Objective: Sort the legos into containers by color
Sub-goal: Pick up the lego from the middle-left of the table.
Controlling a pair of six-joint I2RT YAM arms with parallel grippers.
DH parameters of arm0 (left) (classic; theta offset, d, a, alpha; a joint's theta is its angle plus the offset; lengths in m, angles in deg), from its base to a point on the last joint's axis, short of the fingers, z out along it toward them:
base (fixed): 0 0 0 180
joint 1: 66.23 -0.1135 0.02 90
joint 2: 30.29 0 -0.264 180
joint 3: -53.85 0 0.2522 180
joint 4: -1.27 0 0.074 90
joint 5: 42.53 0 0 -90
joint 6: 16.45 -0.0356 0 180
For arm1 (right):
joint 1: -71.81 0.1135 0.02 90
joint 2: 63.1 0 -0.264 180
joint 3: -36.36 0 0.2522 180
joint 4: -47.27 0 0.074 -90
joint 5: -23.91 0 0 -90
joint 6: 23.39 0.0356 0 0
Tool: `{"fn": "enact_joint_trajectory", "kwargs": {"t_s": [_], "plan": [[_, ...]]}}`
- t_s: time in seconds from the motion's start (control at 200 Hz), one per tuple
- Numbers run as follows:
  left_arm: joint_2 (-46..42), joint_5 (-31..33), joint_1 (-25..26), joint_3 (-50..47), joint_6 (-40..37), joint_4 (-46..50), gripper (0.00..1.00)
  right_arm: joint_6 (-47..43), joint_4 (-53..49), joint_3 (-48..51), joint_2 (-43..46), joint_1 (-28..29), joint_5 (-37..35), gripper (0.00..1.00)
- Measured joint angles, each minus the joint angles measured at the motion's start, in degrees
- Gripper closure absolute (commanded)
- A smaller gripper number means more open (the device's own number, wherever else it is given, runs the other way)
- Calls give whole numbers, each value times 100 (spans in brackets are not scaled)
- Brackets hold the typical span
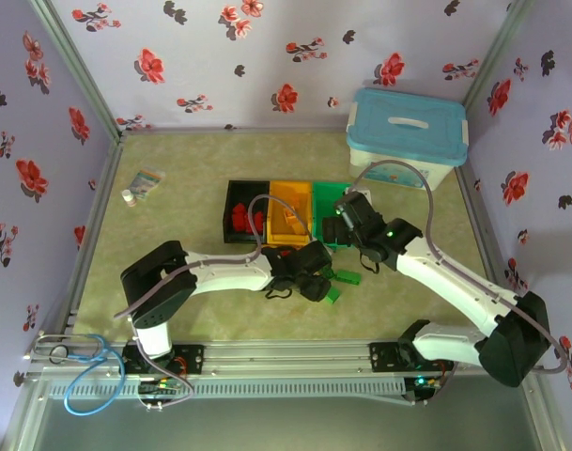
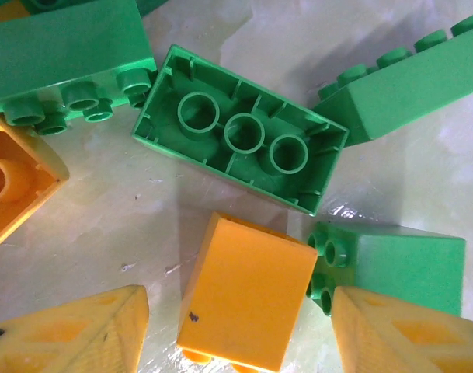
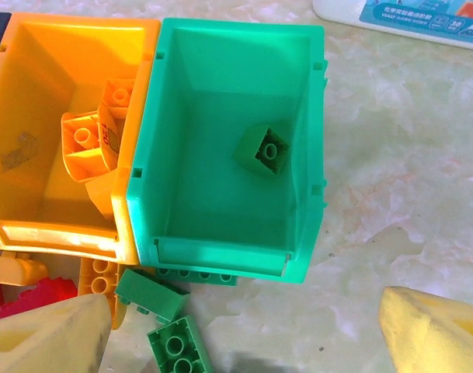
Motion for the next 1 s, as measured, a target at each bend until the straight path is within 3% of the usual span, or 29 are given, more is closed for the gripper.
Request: {"fn": "enact_joint_trajectory", "kwargs": {"t_s": [0.6, 0.79, 1.0], "plan": [[450, 2, -72, 415, 70, 575, 52, 107, 22, 177, 258, -15, 0, 12], [450, 20, -146, 415, 111, 588, 67, 120, 28, 223, 258, -28, 2, 12], [400, 164, -162, 435, 107, 728, 70, 122, 83, 251, 282, -28, 0, 13]]}}
